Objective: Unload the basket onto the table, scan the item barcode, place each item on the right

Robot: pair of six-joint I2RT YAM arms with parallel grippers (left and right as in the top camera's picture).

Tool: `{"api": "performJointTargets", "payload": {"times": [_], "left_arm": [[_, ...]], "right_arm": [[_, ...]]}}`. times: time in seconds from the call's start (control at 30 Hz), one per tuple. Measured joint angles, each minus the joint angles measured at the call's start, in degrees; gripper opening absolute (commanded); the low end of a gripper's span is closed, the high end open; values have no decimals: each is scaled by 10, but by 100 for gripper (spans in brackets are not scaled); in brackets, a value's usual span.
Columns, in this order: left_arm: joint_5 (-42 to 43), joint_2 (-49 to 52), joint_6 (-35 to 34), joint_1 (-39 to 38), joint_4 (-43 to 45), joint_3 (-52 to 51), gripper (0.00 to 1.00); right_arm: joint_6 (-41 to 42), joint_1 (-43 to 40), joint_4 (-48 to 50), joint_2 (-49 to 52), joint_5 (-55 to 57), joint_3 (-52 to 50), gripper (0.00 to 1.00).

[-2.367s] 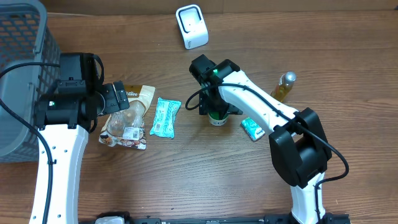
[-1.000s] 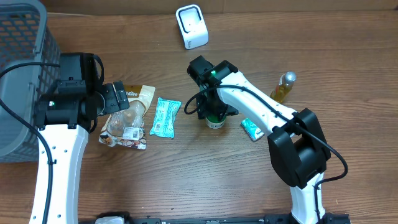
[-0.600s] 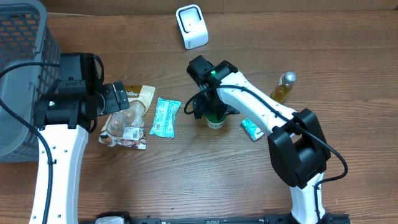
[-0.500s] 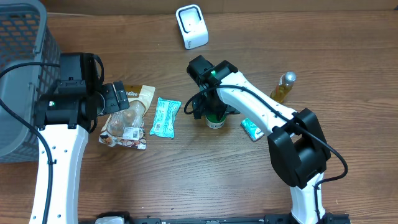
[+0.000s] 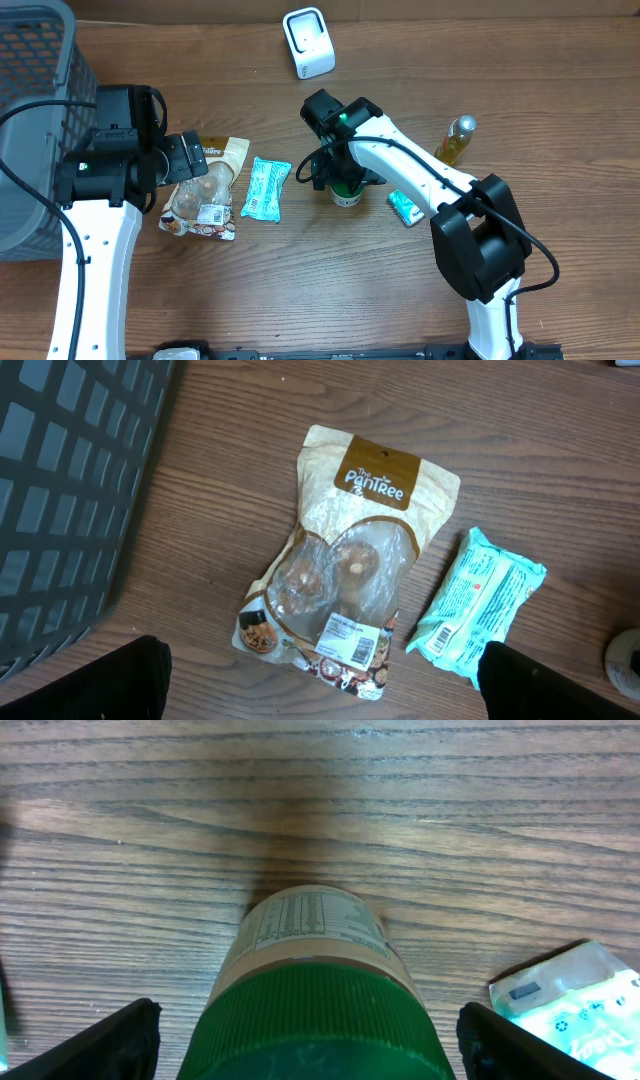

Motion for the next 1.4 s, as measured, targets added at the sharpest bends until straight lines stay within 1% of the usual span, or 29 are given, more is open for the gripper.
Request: {"api": "performJointTargets", "payload": {"times": [0.17,0.27,0.3,0.37,0.47,0.73,0.9,0.97,1.0,1.03,1.07,1.4], "left_arm": [[0,0,0,0,0,0,99],[0,0,0,0,0,0,100],[0,0,0,0,0,0,100],[0,0,0,0,0,0,100],[0,0,0,0,0,0,100],[0,0,0,0,0,0,100],[0,0,0,0,0,0,100],[0,0,0,0,0,0,100],[0,0,0,0,0,0,100],[0,0,0,0,0,0,100],[0,0,0,0,0,0,100],[0,0,0,0,0,0,100]], "right_arm": [[7,0,16,0,1,-2,95],[13,0,30,0,2,-15,94],[15,-1,35,0,2,-19,93],[16,-1,39,0,2,-26,88],[19,-1,36,0,0,-31,84],[20,-1,23,0,-12,-31,82],[19,0,19,0,-51,-31,82],[19,0,19,0,-56,-31,82],[19,0,19,0,-56,-31,84],[20,0,19,0,-56,-31,90],[20,0,20,0,-52,-31,100],[21,-1,58,0,-18,-31,100]]}}
